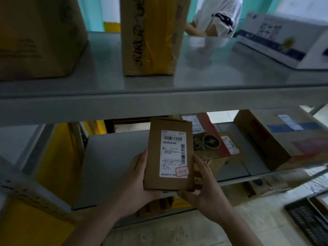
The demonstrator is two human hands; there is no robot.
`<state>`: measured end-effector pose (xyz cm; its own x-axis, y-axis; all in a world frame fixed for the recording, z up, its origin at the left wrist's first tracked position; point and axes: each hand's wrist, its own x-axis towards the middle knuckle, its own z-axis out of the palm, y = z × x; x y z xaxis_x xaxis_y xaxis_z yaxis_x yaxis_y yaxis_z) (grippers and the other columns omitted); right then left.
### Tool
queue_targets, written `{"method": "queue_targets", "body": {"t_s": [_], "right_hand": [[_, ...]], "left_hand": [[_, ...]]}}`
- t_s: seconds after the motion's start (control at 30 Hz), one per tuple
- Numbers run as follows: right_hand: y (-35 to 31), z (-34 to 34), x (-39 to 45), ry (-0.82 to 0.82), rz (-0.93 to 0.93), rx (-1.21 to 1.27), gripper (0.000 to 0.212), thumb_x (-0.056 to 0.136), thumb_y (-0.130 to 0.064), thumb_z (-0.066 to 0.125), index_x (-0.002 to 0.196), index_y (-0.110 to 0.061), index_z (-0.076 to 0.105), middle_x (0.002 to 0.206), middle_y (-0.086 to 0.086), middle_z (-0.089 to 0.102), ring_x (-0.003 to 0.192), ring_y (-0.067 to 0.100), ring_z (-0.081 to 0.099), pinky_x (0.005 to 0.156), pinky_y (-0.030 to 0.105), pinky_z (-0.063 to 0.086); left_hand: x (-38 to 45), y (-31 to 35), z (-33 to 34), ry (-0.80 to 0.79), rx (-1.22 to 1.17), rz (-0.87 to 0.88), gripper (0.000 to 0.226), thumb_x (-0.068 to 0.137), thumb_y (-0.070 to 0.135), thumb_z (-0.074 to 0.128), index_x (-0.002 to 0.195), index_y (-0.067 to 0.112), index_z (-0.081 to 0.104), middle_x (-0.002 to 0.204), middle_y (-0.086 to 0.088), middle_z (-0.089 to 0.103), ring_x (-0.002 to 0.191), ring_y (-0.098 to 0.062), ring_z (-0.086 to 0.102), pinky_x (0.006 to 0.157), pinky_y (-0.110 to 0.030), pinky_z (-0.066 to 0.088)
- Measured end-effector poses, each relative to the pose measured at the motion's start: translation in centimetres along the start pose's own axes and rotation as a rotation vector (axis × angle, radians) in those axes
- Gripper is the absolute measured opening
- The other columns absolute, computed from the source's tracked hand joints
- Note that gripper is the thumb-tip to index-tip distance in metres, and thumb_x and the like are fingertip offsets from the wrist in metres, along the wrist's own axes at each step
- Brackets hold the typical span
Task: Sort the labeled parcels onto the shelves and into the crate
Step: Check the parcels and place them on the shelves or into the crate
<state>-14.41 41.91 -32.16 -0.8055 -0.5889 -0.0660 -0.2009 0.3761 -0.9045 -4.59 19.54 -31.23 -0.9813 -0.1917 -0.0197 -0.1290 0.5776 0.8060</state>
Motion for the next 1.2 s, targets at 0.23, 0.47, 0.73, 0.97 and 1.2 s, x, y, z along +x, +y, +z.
{"method": "queue_targets", "body": {"t_s": [0.23, 0.47, 0.73, 0.97, 1.2], "right_hand": [[1.4, -6.8, -6.9, 0.175, 0.016, 0.038, 0.106, 0.072, -0.022, 0.088, 0.135, -0.067, 0.015, 0.137, -0.022, 0.037, 0.112, 0.003, 0.059, 0.084, 0.03, 0.06], [4.6, -16.4, -16.0, 0.388, 0.068, 0.058, 0.104, 0.073, -0.017, 0.088, 0.144, -0.052, 0.02, 0.142, -0.011, 0.04, 0.111, -0.003, 0.058, 0.08, 0.017, 0.055], [10.8, -29.9, -28.1, 0.593, 0.159, 0.011, 0.106, 0.073, -0.017, 0.088, 0.147, -0.045, 0.018, 0.137, -0.026, 0.038, 0.113, -0.014, 0.051, 0.082, 0.015, 0.052], [17.0, -39.7, -37.0, 0.796, 0.22, -0.035, 0.101, 0.074, -0.022, 0.085, 0.138, -0.062, 0.018, 0.14, -0.026, 0.038, 0.12, -0.008, 0.049, 0.087, 0.016, 0.051], [21.9, -47.8, -41.6, 0.962, 0.297, -0.007, 0.096, 0.072, -0.021, 0.082, 0.137, -0.062, 0.024, 0.138, -0.031, 0.039, 0.121, -0.003, 0.052, 0.093, 0.024, 0.053]], "left_hand": [[1.0, 7.0, 5.6, -0.138, -0.03, 0.115, 0.128, 0.062, 0.067, 0.081, 0.148, 0.058, -0.012, 0.152, 0.035, 0.009, 0.135, 0.005, 0.032, 0.11, -0.032, 0.041], [2.2, 15.9, 15.5, -0.277, 0.116, 0.25, 0.127, 0.071, 0.057, 0.081, 0.148, 0.054, -0.021, 0.151, 0.04, -0.009, 0.142, 0.005, 0.01, 0.118, -0.03, 0.024], [3.0, 28.2, 31.9, -0.429, 0.198, 0.4, 0.127, 0.071, 0.061, 0.078, 0.153, 0.043, -0.017, 0.158, 0.024, 0.003, 0.145, -0.002, 0.013, 0.12, -0.035, 0.027], [3.9, 37.8, 45.4, -0.595, 0.191, 0.53, 0.123, 0.076, 0.056, 0.077, 0.154, 0.039, -0.017, 0.149, 0.032, 0.005, 0.136, 0.01, 0.007, 0.114, -0.02, 0.018], [6.7, 45.2, 56.5, -0.697, 0.191, 0.667, 0.125, 0.074, 0.056, 0.078, 0.151, 0.045, -0.019, 0.155, 0.029, 0.007, 0.141, 0.004, 0.015, 0.117, -0.033, 0.033]]}}
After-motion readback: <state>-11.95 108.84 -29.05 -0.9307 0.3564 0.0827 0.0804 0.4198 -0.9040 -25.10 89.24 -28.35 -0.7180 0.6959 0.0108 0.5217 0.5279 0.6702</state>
